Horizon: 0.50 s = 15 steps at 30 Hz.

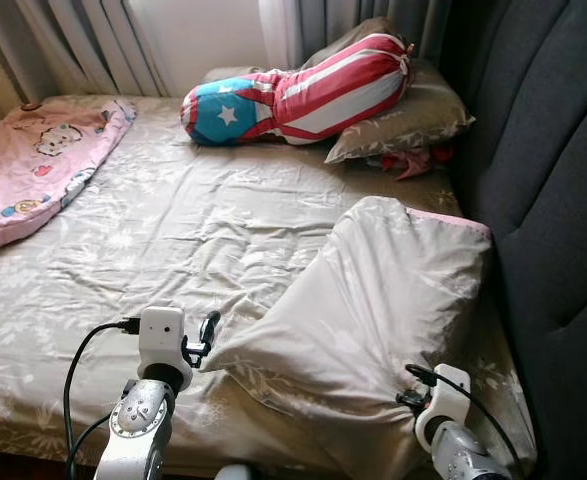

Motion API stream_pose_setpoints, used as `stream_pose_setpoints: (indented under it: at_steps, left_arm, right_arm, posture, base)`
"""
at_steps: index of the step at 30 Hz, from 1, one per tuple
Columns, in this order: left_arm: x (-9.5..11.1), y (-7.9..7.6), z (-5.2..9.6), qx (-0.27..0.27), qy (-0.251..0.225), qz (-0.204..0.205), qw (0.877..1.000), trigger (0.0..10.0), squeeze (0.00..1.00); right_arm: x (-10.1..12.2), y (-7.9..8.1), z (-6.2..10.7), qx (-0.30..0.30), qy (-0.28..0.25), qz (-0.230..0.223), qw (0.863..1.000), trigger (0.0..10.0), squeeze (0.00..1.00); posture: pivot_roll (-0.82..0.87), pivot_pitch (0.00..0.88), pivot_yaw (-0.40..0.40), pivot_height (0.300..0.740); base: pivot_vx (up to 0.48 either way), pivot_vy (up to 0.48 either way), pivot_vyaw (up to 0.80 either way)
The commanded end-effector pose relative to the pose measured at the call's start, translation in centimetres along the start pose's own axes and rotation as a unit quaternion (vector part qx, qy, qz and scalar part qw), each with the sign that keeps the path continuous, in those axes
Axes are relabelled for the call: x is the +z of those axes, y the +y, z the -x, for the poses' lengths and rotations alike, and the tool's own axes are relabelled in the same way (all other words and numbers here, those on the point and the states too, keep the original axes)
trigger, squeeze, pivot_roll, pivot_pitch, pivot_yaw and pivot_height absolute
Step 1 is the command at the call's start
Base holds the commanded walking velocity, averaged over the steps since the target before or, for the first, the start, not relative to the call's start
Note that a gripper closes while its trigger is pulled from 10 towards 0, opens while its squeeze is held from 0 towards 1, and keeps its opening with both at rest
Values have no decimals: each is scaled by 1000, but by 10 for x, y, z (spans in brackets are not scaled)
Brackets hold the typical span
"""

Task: Clean up the room

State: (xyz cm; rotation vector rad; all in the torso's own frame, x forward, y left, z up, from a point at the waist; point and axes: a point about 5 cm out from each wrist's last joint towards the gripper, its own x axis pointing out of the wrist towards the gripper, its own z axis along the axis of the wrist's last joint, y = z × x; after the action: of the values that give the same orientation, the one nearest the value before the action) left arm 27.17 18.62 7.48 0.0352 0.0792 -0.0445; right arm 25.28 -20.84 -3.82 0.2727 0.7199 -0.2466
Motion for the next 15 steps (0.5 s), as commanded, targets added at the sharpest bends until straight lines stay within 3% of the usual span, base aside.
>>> stream_pose_setpoints:
  at_steps: [1,2,4,8,11,13,15]
  left_arm:
    - [-1,3,0,7,-1,-4,1000,10000,0]
    - [-1,3,0,7,-1,-4,1000,10000,0]
    - [-2,4,0,9,0,-3,1000,10000,0]
    - [-2,4,-1,10,-1,-2,1000,10000,0]
    - [-3,4,-2,10,-3,-1,1000,10000,0]
    - [-4,4,-2,10,-3,-1,1000,10000,0]
    - [-5,4,-1,10,-3,-1,1000,10000,0]
  right_arm:
    - [38,-33,3,-72,-81,-8,994,0,0]
    - [38,-33,3,-72,-81,-8,994,0,0]
    - [67,-57,9,-126,-132,8,983,0,0]
    - [77,-66,12,-147,-148,14,978,0,0]
    - [113,-113,34,-269,-206,44,940,0,0]
    - [123,-126,43,-304,-221,57,925,0,0]
    - [125,-131,45,-315,-223,68,920,0,0]
  posture:
    - [18,0,12,659]
    - [18,0,12,659]
    - [9,0,14,659]
    - [7,0,14,659]
    - [6,0,9,659]
    - [6,0,9,659]
    - [9,0,9,659]
  base:
    - [0,0,0]
    - [0,0,0]
    - [0,0,0]
    - [0,0,0]
    - [0,0,0]
    - [0,0,0]
    - [0,0,0]
